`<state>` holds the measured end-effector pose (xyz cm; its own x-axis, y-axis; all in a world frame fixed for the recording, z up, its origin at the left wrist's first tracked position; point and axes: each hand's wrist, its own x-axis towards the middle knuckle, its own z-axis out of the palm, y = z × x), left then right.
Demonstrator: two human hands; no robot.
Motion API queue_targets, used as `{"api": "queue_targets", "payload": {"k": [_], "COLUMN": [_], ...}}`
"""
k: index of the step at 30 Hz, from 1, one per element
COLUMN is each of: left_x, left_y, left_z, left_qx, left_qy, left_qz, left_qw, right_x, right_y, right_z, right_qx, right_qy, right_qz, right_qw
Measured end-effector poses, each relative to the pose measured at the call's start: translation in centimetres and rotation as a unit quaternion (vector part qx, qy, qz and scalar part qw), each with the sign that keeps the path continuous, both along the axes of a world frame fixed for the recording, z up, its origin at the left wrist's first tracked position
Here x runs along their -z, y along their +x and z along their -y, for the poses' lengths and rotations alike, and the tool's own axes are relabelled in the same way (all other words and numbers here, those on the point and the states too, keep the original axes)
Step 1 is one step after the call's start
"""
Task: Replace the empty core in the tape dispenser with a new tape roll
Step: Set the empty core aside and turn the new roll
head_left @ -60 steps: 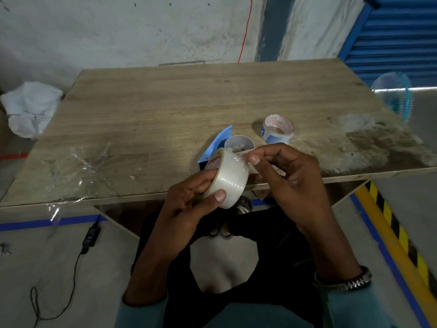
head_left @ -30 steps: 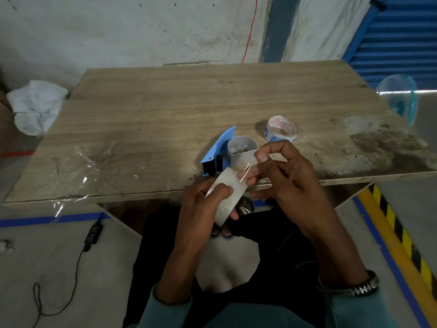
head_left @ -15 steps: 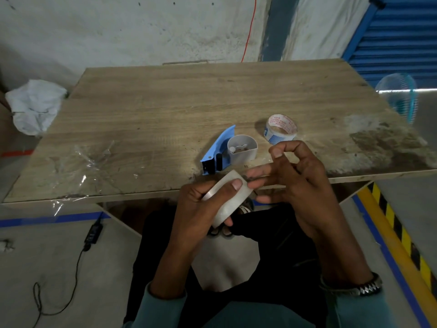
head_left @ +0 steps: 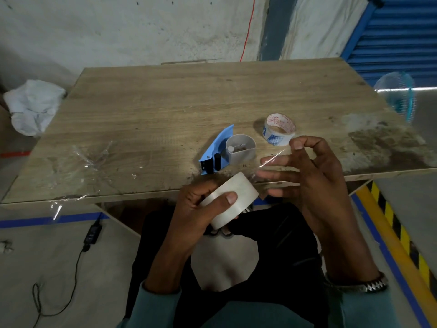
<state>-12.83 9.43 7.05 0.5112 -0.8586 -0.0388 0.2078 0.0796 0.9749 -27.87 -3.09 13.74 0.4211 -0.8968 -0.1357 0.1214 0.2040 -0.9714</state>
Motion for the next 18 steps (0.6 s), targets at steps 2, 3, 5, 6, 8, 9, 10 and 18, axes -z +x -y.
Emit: {"api": "queue_targets", "payload": {"k": [2, 3, 5, 6, 8, 9, 10, 18], "left_x": [0.2, 0.4, 0.6, 0.6, 0.7, 0.6, 0.6, 0.7], "left_y": [0.2, 0.3, 0.4, 0.4, 0.4, 0.4, 0.4, 1.2], "left_z": [0.0, 0.1, 0.3, 0.4, 0.6, 0.6, 0.6, 0.5], "left_qx": [0.012, 0.018, 0.033, 0.041, 0.055, 0.063, 0.068, 0.001], "left_qy": [0.001, 0.001, -0.005, -0.009, -0.018, -0.021, -0.023, -0.072], "left_qz": [-0.011, -0.013, -0.019, -0.019, -0.01, -0.009, -0.012, -0.13], "left_qw": [1.0, 1.0, 0.999, 0.999, 0.998, 0.998, 0.997, 0.989], "right_x": [-0.1, -0.1, -0.3, -0.4, -0.5, -0.5, -0.4, -0.5], "right_y": [-0.4, -0.5, -0.6, -0.6, -0.6, -0.6, -0.7, -1.8], "right_z": [0.4, 0.5, 0.6, 0.7, 0.7, 0.8, 0.8, 1.4], "right_qx": [0.018, 0.021, 0.016, 0.011, 0.002, -0.002, -0.004, 0.039], "right_qy": [-0.003, -0.008, -0.018, -0.02, -0.026, -0.031, -0.037, -0.039], "right_qz": [0.007, 0.008, 0.008, 0.009, 0.013, 0.013, 0.011, 0.038], "right_qw": [1.0, 1.0, 1.0, 1.0, 1.0, 0.999, 0.999, 0.998]}}
